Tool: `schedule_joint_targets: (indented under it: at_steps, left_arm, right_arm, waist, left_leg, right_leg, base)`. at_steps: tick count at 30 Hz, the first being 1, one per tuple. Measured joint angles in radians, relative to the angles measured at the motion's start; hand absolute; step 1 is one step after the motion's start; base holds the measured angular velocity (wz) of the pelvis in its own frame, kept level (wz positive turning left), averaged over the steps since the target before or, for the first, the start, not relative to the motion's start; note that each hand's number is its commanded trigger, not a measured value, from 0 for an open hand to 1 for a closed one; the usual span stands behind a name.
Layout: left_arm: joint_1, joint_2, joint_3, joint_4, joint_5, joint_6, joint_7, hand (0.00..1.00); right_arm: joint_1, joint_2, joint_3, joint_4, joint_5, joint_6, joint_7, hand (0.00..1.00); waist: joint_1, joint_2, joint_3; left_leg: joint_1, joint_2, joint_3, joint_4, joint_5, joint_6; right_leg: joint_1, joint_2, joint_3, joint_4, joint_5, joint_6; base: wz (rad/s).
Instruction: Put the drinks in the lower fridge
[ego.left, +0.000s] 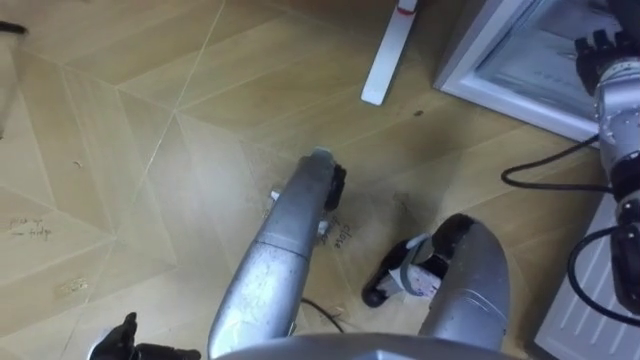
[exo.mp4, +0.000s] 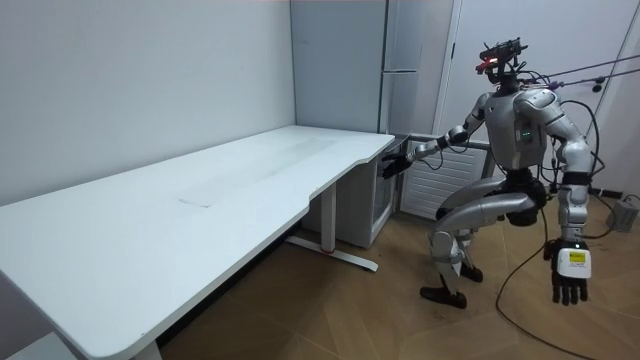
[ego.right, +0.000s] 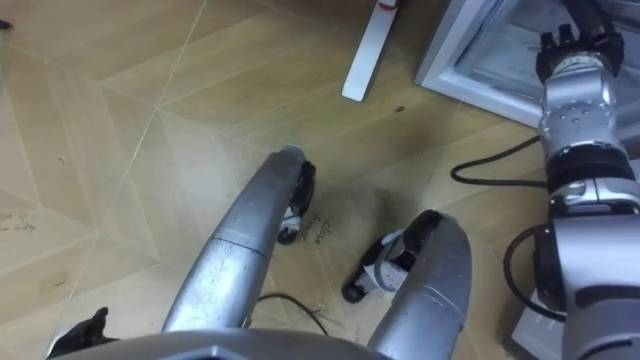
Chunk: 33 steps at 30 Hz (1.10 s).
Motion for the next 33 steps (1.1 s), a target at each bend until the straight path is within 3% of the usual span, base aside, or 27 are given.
schedule_joint_targets:
  at_steps: [6,14,18,22,25,29,31,33]
  left_arm:
    - [0.009,0.004,-0.009,-0.002,0.001,0.001,-0.014,0.00]
    - [0.049,0.043,-0.050,-0.054,0.003,0.011,-0.024,0.00]
    - [0.051,0.056,-0.092,-0.073,0.002,0.010,-0.025,0.00]
    - [0.035,0.068,-0.115,-0.083,0.000,0.008,-0.028,0.00]
    - [0.031,0.068,-0.114,-0.071,0.001,0.009,-0.034,0.00]
    - [-0.045,0.059,-0.117,0.044,-0.018,0.006,-0.036,0.00]
    - [-0.084,0.056,-0.115,0.073,-0.028,-0.018,-0.035,0.00]
    - [-0.115,0.046,-0.115,0.094,-0.037,-0.023,-0.031,0.00]
  right_arm:
    - [-0.002,-0.001,0.031,-0.008,-0.022,0.000,-0.027,0.00]
    - [-0.002,-0.006,0.055,0.052,-0.097,-0.004,-0.005,0.00]
    - [0.008,-0.008,0.104,0.126,-0.099,0.009,0.079,0.00]
    - [0.063,-0.009,0.158,0.157,-0.138,0.031,0.210,0.00]
    - [0.133,-0.007,0.177,0.193,-0.223,0.050,0.325,0.00]
    - [0.208,0.006,0.209,0.252,-0.408,0.059,0.425,0.00]
    - [0.227,0.020,0.211,0.302,-0.507,0.059,0.477,0.00]
    - [0.267,0.038,0.217,0.312,-0.567,0.058,0.499,0.00]
  waist:
    - [-0.002,0.003,0.0001]
    - [0.017,0.020,0.0045]
    - [0.015,0.036,0.0051]
    - [0.008,0.032,0.0043]
    - [0.011,0.032,0.0033]
    - [0.005,0.033,0.0025]
    - [-0.007,0.036,-0.0007]
    - [-0.024,0.038,-0.0021]
  left_leg:
    - [0.004,0.001,0.000,0.001,-0.004,-0.003]
    - [0.034,-0.001,-0.002,-0.019,-0.006,-0.001]
    - [0.083,0.006,-0.028,-0.055,-0.004,-0.005]
    - [0.151,0.000,-0.045,-0.153,0.023,-0.015]
    - [0.237,0.007,-0.053,-0.235,0.029,-0.009]
    - [0.368,0.023,-0.054,-0.344,0.032,-0.005]
    - [0.429,0.038,-0.054,-0.402,0.034,-0.003]
    - [0.486,0.043,-0.049,-0.444,0.036,-0.001]
  right_leg:
    - [0.005,0.000,0.000,0.002,-0.006,-0.001]
    - [0.034,0.002,-0.004,-0.015,-0.008,0.001]
    - [0.108,0.016,-0.047,-0.074,-0.003,0.002]
    - [0.189,0.023,-0.089,-0.176,0.024,0.011]
    - [0.278,0.053,-0.104,-0.279,0.056,0.025]
    - [0.416,0.089,-0.128,-0.427,0.092,0.045]
    - [0.480,0.123,-0.129,-0.516,0.122,0.056]
    - [0.537,0.136,-0.128,-0.576,0.138,0.070]
  base:
    - [0.00]
    - [0.03]
    - [0.07]
    - [0.16]
    - [0.03]
    - [-0.05]
    - [-0.14]
    - [-0.14]
